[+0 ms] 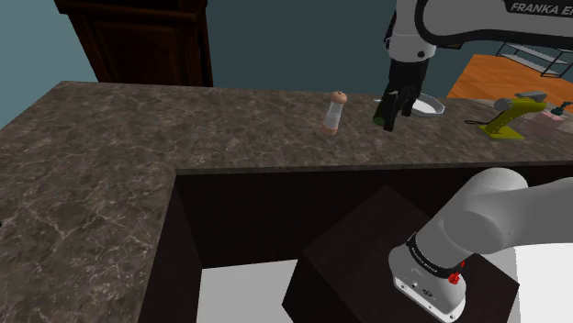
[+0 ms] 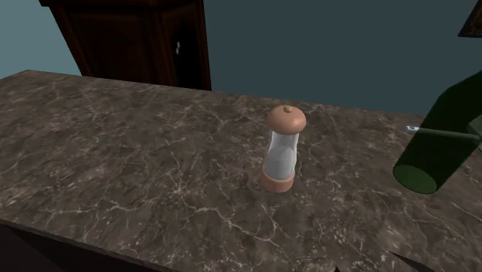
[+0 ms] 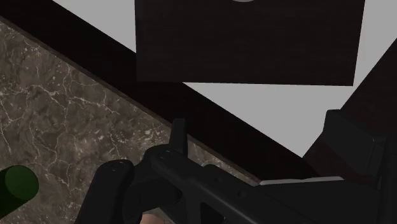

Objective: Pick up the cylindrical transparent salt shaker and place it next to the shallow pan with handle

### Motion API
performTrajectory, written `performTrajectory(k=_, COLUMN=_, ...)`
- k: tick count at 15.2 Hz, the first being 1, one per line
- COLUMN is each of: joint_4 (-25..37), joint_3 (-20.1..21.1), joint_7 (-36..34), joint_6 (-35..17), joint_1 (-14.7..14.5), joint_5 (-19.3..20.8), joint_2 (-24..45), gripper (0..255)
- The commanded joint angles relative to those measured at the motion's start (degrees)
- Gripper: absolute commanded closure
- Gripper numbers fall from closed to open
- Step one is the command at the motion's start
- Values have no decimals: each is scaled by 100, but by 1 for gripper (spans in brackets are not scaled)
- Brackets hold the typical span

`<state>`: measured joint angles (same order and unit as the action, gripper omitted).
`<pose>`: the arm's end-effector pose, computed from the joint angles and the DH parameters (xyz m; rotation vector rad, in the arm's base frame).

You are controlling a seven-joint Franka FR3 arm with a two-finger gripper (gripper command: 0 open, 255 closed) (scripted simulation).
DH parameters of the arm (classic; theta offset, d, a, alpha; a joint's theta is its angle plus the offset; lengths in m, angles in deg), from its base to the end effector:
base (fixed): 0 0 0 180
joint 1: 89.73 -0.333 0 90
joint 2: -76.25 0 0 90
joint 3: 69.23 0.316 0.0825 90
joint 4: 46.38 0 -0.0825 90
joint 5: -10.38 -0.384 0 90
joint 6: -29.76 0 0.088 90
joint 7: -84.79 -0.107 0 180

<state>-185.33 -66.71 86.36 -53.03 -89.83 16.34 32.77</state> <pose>0.2951 0.0041 0.5416 2.9872 0.0839 -0.3324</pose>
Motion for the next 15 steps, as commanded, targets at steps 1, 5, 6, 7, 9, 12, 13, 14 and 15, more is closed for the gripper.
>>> performTrajectory(k=1, joint_4=0, joint_3=0, joint_7=0, joint_6=0, joint_1=0, joint_5=0, joint_2=0, gripper=0)
performTrajectory(k=5, joint_4=326, joint_3=-263, joint_7=333, joint_6=-519, joint_1=93, joint_5=237, joint_2=778, gripper=0)
performTrajectory(k=6, joint_4=426, joint_3=-324, joint_7=414, joint_6=-636, joint_1=113, joint_5=285, joint_2=979, gripper=0)
performTrajectory(k=7, joint_4=533, joint_3=-382, joint_7=494, joint_6=-749, joint_1=133, joint_5=327, joint_2=1182, gripper=0)
performTrajectory(k=9, joint_4=770, joint_3=-493, joint_7=654, joint_6=-958, joint_1=167, joint_5=398, joint_2=1592, gripper=0)
performTrajectory(k=12, joint_4=1179, joint_3=-643, joint_7=892, joint_6=-1229, joint_1=210, joint_5=469, joint_2=2217, gripper=0)
performTrajectory(k=13, joint_4=1329, joint_3=-690, joint_7=972, joint_6=-1307, joint_1=223, joint_5=483, joint_2=2428, gripper=0)
performTrajectory(k=14, joint_4=1486, joint_3=-733, joint_7=1053, joint_6=-1379, joint_1=237, joint_5=492, joint_2=2639, gripper=0)
performTrajectory(k=15, joint_4=1651, joint_3=-774, joint_7=1134, joint_6=-1444, joint_1=252, joint_5=497, joint_2=2851, gripper=0)
